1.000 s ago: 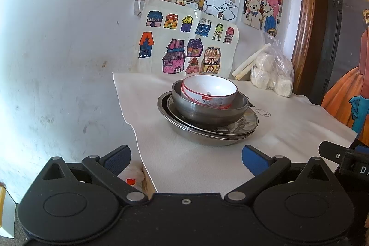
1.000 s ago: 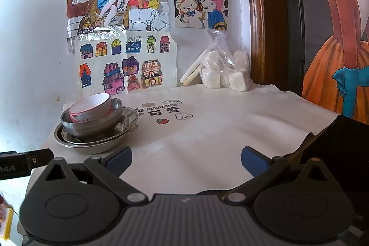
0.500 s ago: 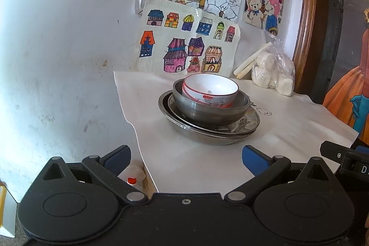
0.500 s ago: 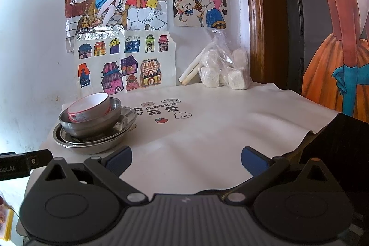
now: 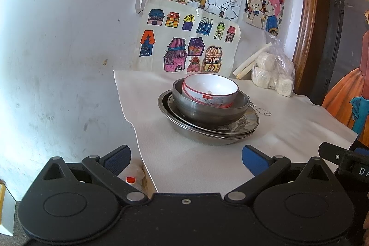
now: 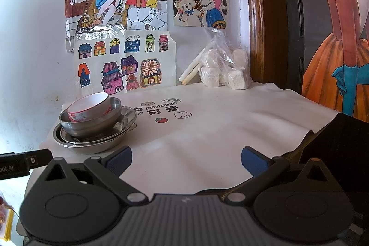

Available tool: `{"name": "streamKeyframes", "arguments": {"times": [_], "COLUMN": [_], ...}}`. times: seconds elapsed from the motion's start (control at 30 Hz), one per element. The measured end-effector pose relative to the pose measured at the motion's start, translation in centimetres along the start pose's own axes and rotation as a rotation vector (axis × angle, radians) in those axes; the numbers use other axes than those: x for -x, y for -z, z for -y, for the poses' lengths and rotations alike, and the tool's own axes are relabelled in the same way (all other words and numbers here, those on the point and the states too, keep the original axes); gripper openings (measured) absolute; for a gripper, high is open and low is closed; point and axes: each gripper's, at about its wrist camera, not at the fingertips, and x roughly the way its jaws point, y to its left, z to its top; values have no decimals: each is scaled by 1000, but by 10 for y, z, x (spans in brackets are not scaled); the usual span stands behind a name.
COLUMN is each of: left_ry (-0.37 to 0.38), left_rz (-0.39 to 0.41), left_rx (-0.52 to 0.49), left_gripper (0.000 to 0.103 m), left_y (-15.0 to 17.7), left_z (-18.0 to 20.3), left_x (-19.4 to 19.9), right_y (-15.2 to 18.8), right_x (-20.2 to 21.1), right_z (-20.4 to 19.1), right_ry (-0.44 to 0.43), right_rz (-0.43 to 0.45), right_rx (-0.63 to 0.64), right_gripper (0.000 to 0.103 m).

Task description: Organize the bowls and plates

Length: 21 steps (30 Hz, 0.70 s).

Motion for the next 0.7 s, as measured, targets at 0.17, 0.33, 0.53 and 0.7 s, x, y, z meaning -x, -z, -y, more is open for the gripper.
{"name": "streamKeyframes", "arguments": {"times": [0.17, 0.33, 0.53, 0.7], "left_ry": [0, 0, 0, -1], "left_rz": [1, -1, -4, -4], "left_rx": [1, 2, 3, 3], "left_gripper": [102, 102, 102, 102], "left_y": [0, 0, 0, 0], "left_z": [0, 1, 1, 1], "left_x": [0, 0, 0, 0], "right_y": [0, 0, 0, 2], "right_x": [0, 0, 0, 0], "right_z": [0, 0, 0, 0], "right_ry": [0, 0, -1, -1], "right_rz": [0, -1, -2, -5], "right_rx": [0, -1, -1, -2], "right_gripper": [103, 103, 103, 103]}}
